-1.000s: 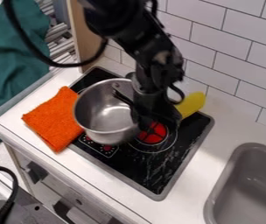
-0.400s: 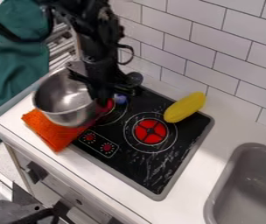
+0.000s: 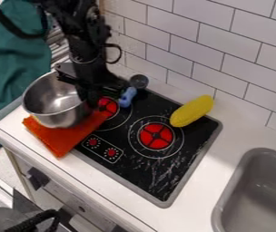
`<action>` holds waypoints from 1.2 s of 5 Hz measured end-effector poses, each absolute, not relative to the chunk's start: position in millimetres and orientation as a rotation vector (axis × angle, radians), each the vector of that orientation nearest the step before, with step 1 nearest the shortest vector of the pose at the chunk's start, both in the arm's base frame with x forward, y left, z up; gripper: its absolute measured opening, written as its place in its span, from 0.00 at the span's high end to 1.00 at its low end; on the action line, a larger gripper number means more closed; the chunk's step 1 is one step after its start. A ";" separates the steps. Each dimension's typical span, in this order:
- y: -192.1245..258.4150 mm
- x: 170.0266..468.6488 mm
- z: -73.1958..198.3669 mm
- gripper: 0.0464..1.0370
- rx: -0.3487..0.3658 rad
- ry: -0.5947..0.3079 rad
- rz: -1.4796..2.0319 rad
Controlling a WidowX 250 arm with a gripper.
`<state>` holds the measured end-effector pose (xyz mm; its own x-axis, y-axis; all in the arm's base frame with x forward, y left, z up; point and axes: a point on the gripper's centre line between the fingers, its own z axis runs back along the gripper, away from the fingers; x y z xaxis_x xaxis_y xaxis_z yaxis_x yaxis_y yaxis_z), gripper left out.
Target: Put the silver pot on top of the orange cloth
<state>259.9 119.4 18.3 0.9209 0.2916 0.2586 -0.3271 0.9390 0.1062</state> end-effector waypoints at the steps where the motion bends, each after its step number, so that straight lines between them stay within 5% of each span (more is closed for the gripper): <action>1: 118.7 255.6 7.0 0.97 0.141 -0.190 0.310; 2: 115.4 255.6 6.7 0.82 0.122 -0.185 0.321; 4: 87.2 271.7 26.7 0.24 0.112 -0.255 0.286; 5: 70.5 282.1 32.0 0.03 0.085 -0.266 0.249; 6: 56.2 286.6 34.3 0.03 0.077 -0.261 0.220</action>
